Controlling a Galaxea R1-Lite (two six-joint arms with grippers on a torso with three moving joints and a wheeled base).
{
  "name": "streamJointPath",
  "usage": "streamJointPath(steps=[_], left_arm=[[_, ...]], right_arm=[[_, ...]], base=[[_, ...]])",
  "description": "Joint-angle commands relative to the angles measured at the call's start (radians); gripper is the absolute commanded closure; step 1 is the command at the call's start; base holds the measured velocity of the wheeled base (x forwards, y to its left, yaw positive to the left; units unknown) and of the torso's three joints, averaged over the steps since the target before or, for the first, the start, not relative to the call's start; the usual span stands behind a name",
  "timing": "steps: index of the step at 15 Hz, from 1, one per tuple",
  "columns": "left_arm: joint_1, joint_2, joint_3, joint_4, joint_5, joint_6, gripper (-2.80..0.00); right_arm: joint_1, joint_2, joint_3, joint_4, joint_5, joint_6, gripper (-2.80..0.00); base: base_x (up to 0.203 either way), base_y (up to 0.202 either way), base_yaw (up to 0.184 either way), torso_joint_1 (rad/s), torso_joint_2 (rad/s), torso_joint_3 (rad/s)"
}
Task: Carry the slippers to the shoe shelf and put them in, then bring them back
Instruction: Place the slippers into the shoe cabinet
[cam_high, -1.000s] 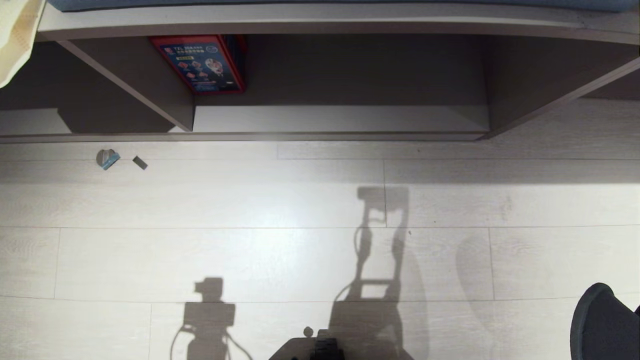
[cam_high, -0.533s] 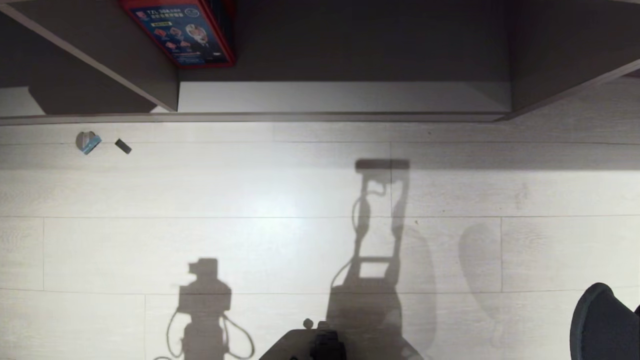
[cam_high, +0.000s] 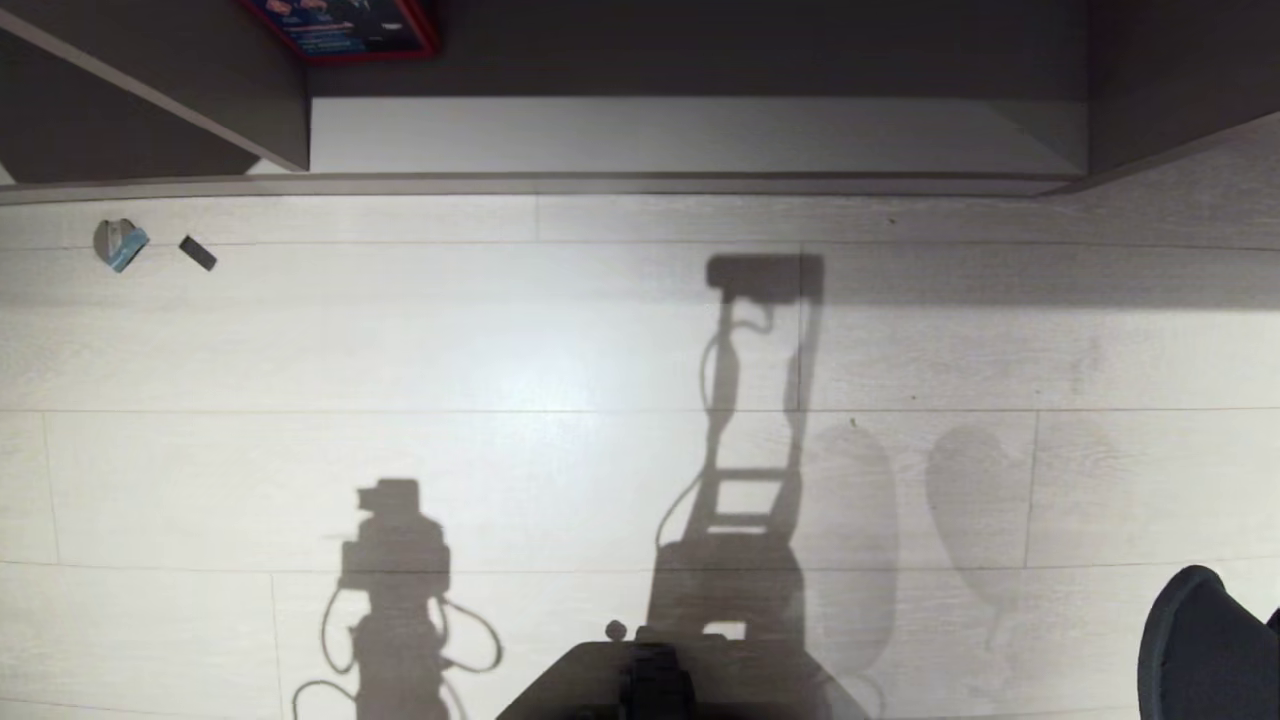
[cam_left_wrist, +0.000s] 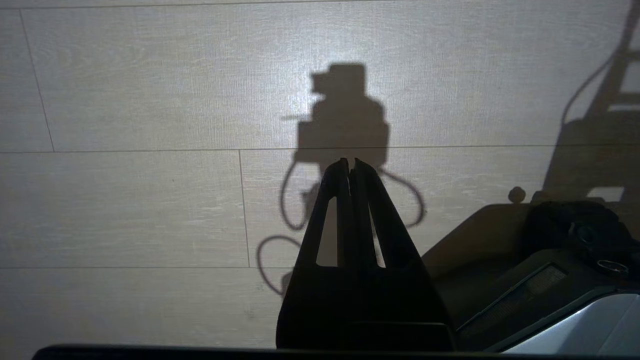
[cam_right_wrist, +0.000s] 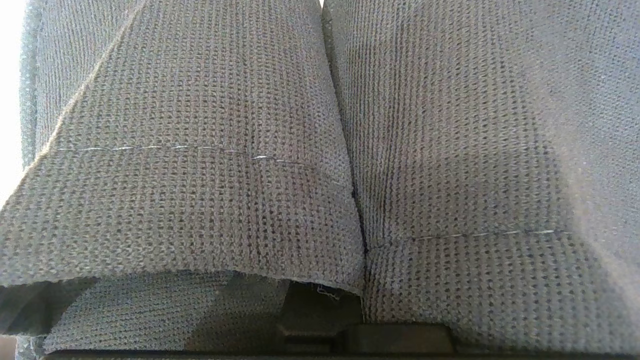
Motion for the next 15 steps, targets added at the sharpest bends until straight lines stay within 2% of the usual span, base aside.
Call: streamJointPath(steps=[1,8,15], left_arm=[[0.0,0.001,0.0,0.0,0.0,0.0,0.0],[0.0,0.001,0.0,0.0,0.0,-0.001,0.0],[0.0,0.001,0.0,0.0,0.001,-0.001,0.0]], right_arm=[[0.0,0.001,0.0,-0.001,0.0,0.001,0.0],[0.0,0.001,0.0,-0.001,0.0,0.001,0.0],[0.002,0.0,-0.003,0.004,0.001,-0.018,0.0]], base=[[0.0,0.0,0.0,0.008,0.0,-0.195],[0.0,0.0,0.0,0.003,0.0,-0.195],[0.0,0.0,0.0,0.001,0.0,-0.028]])
